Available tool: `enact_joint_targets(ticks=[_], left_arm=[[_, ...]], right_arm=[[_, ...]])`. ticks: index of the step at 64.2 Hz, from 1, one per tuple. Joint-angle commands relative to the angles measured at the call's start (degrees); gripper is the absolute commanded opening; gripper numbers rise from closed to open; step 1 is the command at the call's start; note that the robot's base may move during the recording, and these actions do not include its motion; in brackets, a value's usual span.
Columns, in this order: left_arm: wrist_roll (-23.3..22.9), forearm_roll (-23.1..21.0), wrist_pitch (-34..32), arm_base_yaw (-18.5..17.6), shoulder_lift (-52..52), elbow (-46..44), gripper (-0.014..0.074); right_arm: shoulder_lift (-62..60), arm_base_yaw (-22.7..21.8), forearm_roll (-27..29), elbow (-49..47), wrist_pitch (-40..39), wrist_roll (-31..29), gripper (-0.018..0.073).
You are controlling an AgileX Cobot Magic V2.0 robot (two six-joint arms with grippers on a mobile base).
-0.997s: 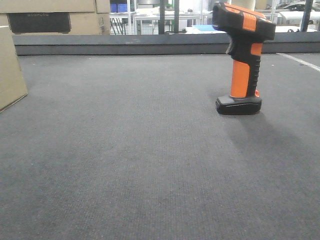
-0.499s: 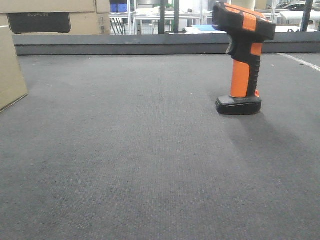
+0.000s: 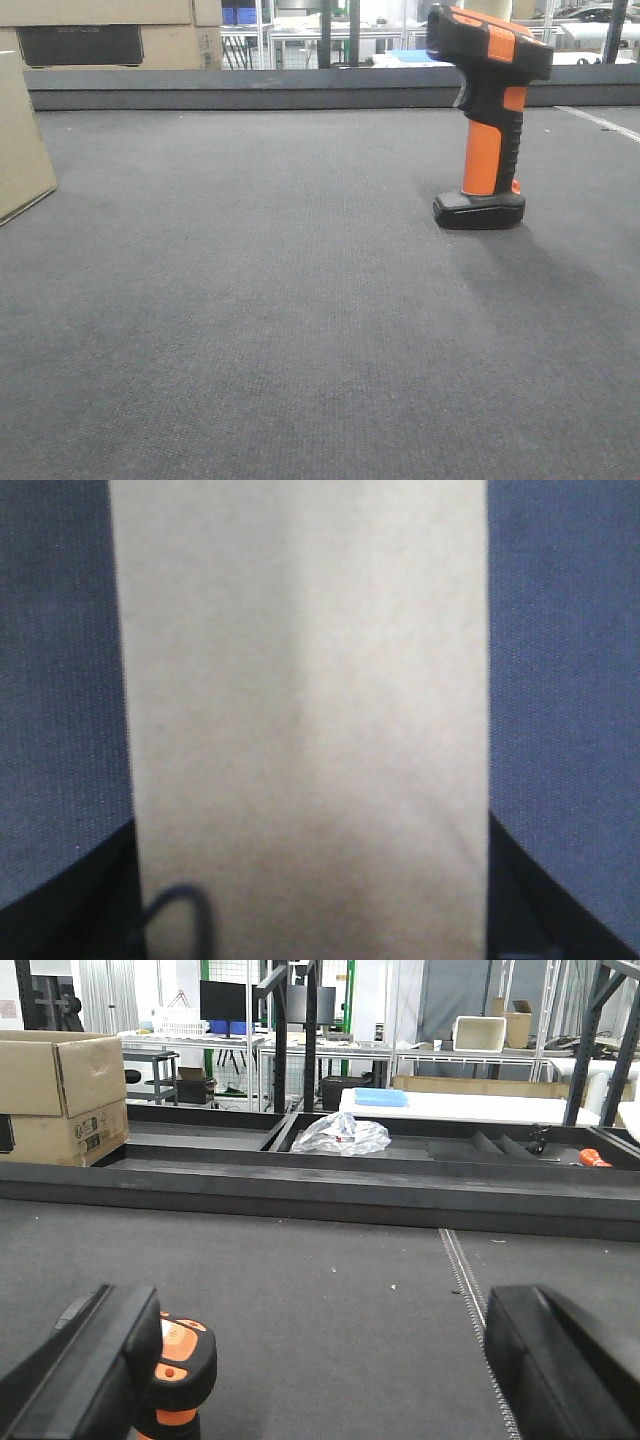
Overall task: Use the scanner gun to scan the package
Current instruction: 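Grasp the tan box with the left gripper and lift it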
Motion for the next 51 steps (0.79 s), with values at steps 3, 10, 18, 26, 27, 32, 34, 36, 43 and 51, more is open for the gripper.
enact_joint_targets(ticks=[3, 10, 18, 26, 27, 32, 34, 36, 43, 51], left_arm=[[0.16, -3.27, -0.04, -0.23, -3.40, -0.59, -0.0111], [0.16, -7.12, -0.04, -0.23, -6.90, -0.59, -0.0111], [0.16, -13.54, -0.04, -0.23, -10.10, -0.59, -0.0111], [0.16, -22.84, -0.04, -0.23, -11.79, -0.59, -0.0111], [0.16, -23.97, -0.04, -0.23, -11.78, -0.59, -0.0111], [0.16, -30.21, -0.04, -0.23, -11.78, -0.59, -0.0111], [0.16, -33.08, -0.04, -0.23, -11.68, -0.32, -0.0111], [0.16, -35.17, -0.04, -0.23, -11.68, -0.07, -0.0111], [0.16, -40.49, -0.04, -0.23, -11.68, 1.04, -0.0111], [0.16, -41.52, -0.04, -0.23, -11.68, 2.22, -0.0111]], right_arm=[[0.14, 0.13, 0.20, -0.52, -0.74, -0.13, 0.0559], [0.14, 1.23, 0.20, -0.52, 0.52, -0.13, 0.0559], [0.14, 3.60, 0.20, -0.52, 3.32, -0.13, 0.0559], [0.14, 7.45, 0.83, -0.52, 6.82, -0.13, 0.0559], [0.14, 7.98, 1.15, -0.52, 7.22, -0.13, 0.0559], [0.14, 11.17, 2.32, -0.52, 9.10, -0.13, 0.0559], [0.14, 12.76, 2.43, -0.28, 9.23, -0.13, 0.0559], [0.26, 14.04, 2.75, 0.12, 9.19, -0.13, 0.0559], [1.06, 18.62, 4.78, 2.83, 5.86, -0.13, 0.0559], [4.80, 22.61, 4.78, 7.33, -0.95, -0.13, 0.0559]])
